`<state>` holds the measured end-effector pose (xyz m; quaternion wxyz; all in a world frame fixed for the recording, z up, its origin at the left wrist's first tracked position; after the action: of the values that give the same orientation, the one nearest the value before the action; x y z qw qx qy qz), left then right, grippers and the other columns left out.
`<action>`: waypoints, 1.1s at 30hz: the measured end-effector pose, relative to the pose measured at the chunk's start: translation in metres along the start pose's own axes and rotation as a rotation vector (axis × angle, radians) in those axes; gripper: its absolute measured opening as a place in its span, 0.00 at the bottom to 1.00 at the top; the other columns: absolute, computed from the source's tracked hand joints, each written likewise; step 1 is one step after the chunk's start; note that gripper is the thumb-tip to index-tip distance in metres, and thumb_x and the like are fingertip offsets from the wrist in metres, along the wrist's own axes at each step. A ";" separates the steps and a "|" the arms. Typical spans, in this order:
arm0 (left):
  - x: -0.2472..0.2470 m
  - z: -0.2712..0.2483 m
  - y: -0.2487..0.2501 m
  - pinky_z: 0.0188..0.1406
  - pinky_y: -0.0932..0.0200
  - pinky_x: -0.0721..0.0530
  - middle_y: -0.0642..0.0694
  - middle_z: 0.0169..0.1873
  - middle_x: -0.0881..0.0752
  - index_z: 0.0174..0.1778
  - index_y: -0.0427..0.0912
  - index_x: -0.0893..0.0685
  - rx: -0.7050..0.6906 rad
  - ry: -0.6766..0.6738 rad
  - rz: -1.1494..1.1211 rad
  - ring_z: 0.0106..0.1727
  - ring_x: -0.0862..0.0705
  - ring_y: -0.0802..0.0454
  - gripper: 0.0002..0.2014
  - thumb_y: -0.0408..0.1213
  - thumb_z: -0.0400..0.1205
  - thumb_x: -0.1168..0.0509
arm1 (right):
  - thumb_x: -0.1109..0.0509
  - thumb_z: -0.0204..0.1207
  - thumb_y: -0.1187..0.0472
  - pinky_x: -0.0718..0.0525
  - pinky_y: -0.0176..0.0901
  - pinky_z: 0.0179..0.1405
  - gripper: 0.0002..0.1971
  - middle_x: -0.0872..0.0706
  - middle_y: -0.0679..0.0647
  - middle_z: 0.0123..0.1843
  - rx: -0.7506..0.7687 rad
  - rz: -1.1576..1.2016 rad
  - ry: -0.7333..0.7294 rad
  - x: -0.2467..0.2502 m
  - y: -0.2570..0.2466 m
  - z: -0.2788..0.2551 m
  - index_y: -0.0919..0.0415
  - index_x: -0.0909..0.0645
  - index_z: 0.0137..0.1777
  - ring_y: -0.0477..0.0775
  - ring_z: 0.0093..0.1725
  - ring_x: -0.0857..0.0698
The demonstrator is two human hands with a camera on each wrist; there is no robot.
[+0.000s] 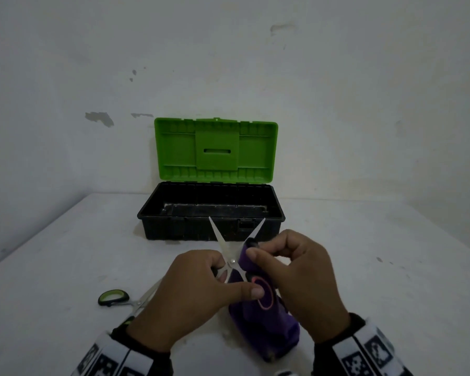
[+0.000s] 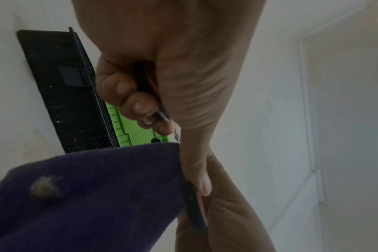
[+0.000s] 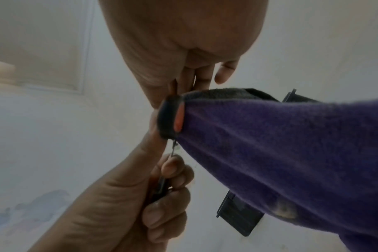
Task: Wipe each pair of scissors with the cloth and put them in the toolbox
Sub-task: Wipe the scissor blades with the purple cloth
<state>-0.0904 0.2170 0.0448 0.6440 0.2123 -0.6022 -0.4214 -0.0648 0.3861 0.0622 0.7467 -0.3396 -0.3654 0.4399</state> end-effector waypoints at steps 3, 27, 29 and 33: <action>-0.001 0.000 0.001 0.23 0.65 0.31 0.54 0.17 0.28 0.21 0.49 0.28 -0.016 -0.014 -0.024 0.20 0.31 0.62 0.30 0.68 0.46 0.21 | 0.17 0.67 0.60 0.13 0.36 0.36 0.08 0.10 0.47 0.35 -0.017 0.002 -0.028 -0.005 0.001 0.000 0.53 0.14 0.34 0.45 0.35 0.11; -0.001 -0.007 0.007 0.20 0.68 0.32 0.54 0.16 0.28 0.22 0.48 0.29 -0.167 -0.086 -0.107 0.20 0.33 0.62 0.28 0.61 0.53 0.18 | 0.19 0.68 0.54 0.20 0.29 0.31 0.08 0.11 0.40 0.32 0.015 -0.094 0.244 0.016 0.008 0.005 0.50 0.15 0.33 0.41 0.32 0.14; -0.001 -0.007 0.006 0.21 0.68 0.31 0.54 0.16 0.28 0.22 0.47 0.29 -0.163 -0.086 -0.113 0.20 0.33 0.61 0.28 0.60 0.53 0.18 | 0.19 0.69 0.53 0.18 0.34 0.31 0.09 0.11 0.42 0.31 0.010 -0.089 0.274 0.019 0.011 0.007 0.50 0.15 0.33 0.42 0.31 0.14; 0.002 -0.008 0.005 0.20 0.69 0.32 0.54 0.16 0.28 0.22 0.48 0.28 -0.158 -0.104 -0.108 0.21 0.32 0.61 0.28 0.61 0.53 0.18 | 0.19 0.68 0.55 0.21 0.24 0.32 0.08 0.13 0.42 0.29 0.065 -0.122 0.199 0.010 -0.002 0.000 0.51 0.15 0.32 0.40 0.34 0.14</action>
<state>-0.0813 0.2162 0.0484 0.6031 0.1707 -0.5872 -0.5122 -0.0601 0.3938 0.0663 0.8154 -0.3345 -0.2949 0.3692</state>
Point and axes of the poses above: each hand's wrist, its own z-axis towards the middle knuckle, its own x-axis out of the back of the hand, y = z × x, the point moved 6 cm from there along z, towards the middle knuckle
